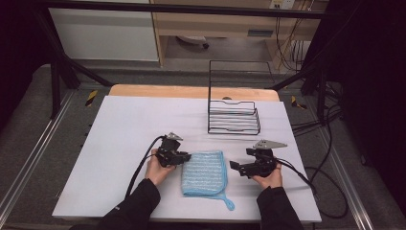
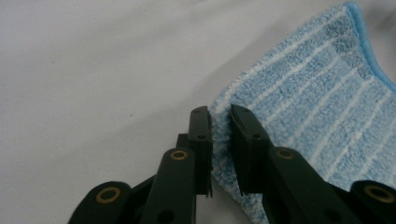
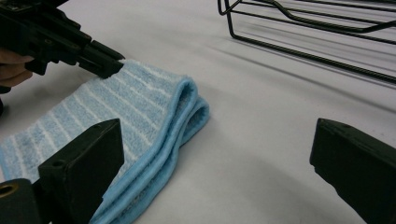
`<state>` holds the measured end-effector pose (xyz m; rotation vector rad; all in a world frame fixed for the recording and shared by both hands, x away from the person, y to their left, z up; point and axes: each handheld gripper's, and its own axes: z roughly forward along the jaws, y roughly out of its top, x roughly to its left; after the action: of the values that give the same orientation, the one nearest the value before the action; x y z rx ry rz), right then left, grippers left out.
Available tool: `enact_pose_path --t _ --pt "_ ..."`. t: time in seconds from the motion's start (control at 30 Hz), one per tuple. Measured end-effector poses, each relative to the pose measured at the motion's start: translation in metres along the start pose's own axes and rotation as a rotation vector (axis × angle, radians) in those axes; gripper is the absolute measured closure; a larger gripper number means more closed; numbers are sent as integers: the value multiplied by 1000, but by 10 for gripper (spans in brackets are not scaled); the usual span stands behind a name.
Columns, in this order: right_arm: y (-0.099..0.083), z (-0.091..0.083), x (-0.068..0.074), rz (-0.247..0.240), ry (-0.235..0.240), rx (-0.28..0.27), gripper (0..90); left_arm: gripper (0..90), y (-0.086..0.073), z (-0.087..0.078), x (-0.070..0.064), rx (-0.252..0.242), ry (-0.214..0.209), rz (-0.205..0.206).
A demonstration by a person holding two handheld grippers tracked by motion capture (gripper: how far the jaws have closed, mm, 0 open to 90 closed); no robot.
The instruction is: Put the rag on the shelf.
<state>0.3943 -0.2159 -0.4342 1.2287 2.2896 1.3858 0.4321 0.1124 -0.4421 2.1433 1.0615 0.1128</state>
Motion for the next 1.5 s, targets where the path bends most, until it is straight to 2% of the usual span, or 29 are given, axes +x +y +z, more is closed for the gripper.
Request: enact_pose_path --t 0.1,0.2,0.27,0.4,0.53,0.77,1.03,1.2,1.33,1.5 --pt "3 10 0 6 2 17 75 792 0 0 -1 1 3 7" --pt "8 22 2 -8 9 42 116 795 -1 0 -1 -3 2 10" --pt "10 29 3 5 12 55 148 796 -2 1 0 -8 2 14" --pt "14 44 1 36 39 66 276 796 -2 1 0 -10 -1 14" --pt "16 54 -2 54 26 88 371 796 -3 1 1 -14 -3 7" --pt "12 56 0 59 34 112 534 794 -4 1 0 -23 -3 9" --pt "9 59 3 88 83 139 649 794 -4 1 1 -22 -7 8" --pt "9 60 3 135 96 157 710 794 -4 1 1 -23 -11 1" --pt "9 60 4 150 97 154 747 795 -4 0 1 -21 -7 8" --pt "9 59 5 169 92 147 773 804 -4 0 1 -26 -12 -2"
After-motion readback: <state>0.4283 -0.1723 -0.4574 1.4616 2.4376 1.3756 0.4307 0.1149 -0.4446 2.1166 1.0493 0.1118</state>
